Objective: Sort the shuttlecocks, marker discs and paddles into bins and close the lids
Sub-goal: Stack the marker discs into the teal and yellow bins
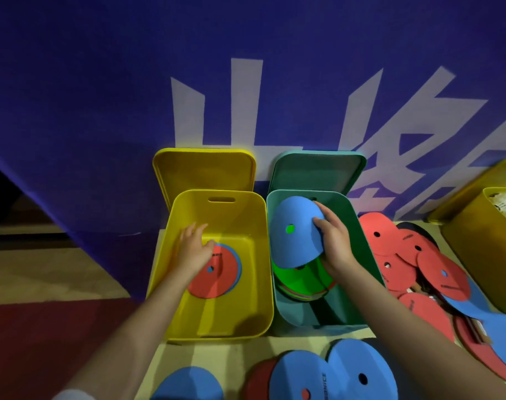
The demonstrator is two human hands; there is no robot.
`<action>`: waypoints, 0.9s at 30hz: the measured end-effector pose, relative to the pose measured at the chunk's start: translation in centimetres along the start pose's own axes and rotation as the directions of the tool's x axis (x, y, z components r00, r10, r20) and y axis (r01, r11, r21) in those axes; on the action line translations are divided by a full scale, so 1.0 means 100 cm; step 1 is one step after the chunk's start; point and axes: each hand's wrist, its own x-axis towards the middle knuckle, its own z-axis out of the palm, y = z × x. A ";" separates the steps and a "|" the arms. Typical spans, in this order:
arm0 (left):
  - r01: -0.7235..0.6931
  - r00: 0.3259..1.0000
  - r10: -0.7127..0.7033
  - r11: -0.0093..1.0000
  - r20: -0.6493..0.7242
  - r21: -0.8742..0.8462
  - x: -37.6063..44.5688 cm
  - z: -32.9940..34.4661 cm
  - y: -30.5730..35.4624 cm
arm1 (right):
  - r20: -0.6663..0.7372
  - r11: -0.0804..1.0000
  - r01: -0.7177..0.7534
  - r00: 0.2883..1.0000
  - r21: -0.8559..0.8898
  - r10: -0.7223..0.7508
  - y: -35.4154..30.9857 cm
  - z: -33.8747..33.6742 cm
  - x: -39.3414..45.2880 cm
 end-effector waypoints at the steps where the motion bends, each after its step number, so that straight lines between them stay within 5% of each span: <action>1: -0.103 0.993 0.102 0.995 -0.064 -0.014 -0.003 -0.012 0.009 | 0.012 1.000 0.021 1.000 -0.012 -0.021 -0.004 0.005 -0.002; 5: -0.338 0.899 0.344 0.938 -0.271 0.069 -0.020 -0.059 0.013 | 0.024 0.972 0.195 0.981 -0.131 -0.194 -0.027 0.022 -0.009; 10: -0.088 0.994 0.086 0.996 -0.066 -0.024 -0.030 -0.072 -0.020 | 0.072 0.954 0.252 0.967 -0.160 -0.244 -0.039 0.045 -0.006; 18: -0.044 0.992 0.030 0.992 -0.120 -0.116 -0.037 -0.066 -0.017 | 0.298 0.903 0.137 0.955 -0.408 -0.010 0.049 0.136 0.008; 27: -0.024 0.981 -0.004 0.990 -0.194 -0.141 -0.029 -0.064 -0.030 | 0.101 0.874 -0.147 0.971 -0.464 0.217 0.152 0.178 0.011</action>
